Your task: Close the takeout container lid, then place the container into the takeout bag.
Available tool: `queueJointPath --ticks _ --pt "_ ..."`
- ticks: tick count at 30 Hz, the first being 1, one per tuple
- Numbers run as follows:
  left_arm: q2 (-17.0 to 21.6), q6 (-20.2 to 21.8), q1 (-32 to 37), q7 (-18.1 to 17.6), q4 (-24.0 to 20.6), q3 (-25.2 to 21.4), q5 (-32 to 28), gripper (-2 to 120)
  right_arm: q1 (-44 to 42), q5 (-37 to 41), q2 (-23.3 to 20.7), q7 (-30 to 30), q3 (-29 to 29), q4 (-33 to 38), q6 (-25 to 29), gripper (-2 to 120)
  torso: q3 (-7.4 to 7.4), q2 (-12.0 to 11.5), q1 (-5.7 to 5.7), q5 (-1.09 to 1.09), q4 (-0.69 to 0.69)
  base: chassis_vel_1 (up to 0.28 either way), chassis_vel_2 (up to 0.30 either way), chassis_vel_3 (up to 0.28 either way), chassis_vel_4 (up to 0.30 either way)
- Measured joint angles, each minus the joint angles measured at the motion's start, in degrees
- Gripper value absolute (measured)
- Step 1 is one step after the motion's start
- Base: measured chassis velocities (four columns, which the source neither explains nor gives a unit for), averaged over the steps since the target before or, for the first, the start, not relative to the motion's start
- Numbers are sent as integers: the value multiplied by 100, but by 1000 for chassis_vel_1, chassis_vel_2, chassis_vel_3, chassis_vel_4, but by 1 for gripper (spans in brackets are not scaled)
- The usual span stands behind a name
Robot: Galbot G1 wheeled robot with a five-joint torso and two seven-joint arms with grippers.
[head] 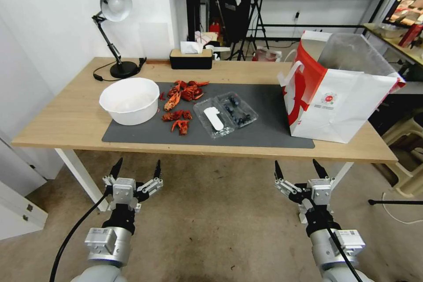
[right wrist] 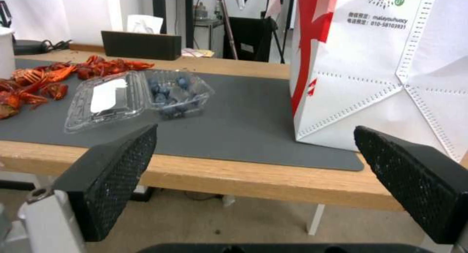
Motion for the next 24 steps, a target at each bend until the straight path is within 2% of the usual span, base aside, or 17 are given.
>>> queueJointPath --ticks 3,5,6,7,9,10,12,13,14,16,17,24 --pt "120 413 -7 -317 -260 120 -420 100 -18 39 -67 0 -30 98 -206 100 0 0 0 1 0 0 0 0 0" --pt "151 526 -9 -405 -328 152 -534 100 -27 62 -96 0 -41 146 -303 100 0 0 0 1 0 0 0 0 0" --pt "265 919 -17 -704 -570 269 -933 100 -64 147 -211 0 -98 327 -687 100 0 0 0 1 0 0 0 0 0" --pt "265 919 -17 -704 -570 269 -933 100 -64 147 -211 0 -98 327 -687 100 0 0 0 1 0 0 0 0 0" --pt "415 1441 -26 -1100 -886 426 -1457 100 -114 261 -366 0 -172 572 -1199 100 0 0 0 -1 0 0 0 0 0" --pt "415 1441 -26 -1100 -886 426 -1457 100 -114 261 -366 0 -172 572 -1199 100 0 0 0 -1 0 0 0 0 0" --pt "528 1834 -35 -1402 -1105 540 -1857 100 -149 344 -482 0 -227 749 -1575 100 0 0 0 2 0 0 0 0 0" --pt "528 1834 -35 -1402 -1105 540 -1857 100 -149 344 -482 0 -227 749 -1575 100 0 0 0 2 0 0 0 0 0" --pt "588 2047 -43 -1554 -1141 611 -2084 100 -171 397 -552 0 -262 859 -1812 100 0 0 0 2 0 0 0 0 0" --pt "594 2121 -90 -1582 -1169 700 -2234 100 -188 529 -693 2 -328 1061 -2194 100 0 0 0 -1 -2 0 0 0 0" --pt "594 2128 -97 -1578 -1169 718 -2257 100 -167 605 -745 10 -352 1120 -2274 100 0 0 0 0 1 0 0 0 0" --pt "585 2126 -101 -1542 -1169 720 -2253 100 -102 720 -794 43 -358 1143 -2307 100 0 0 0 0 0 0 0 0 0"
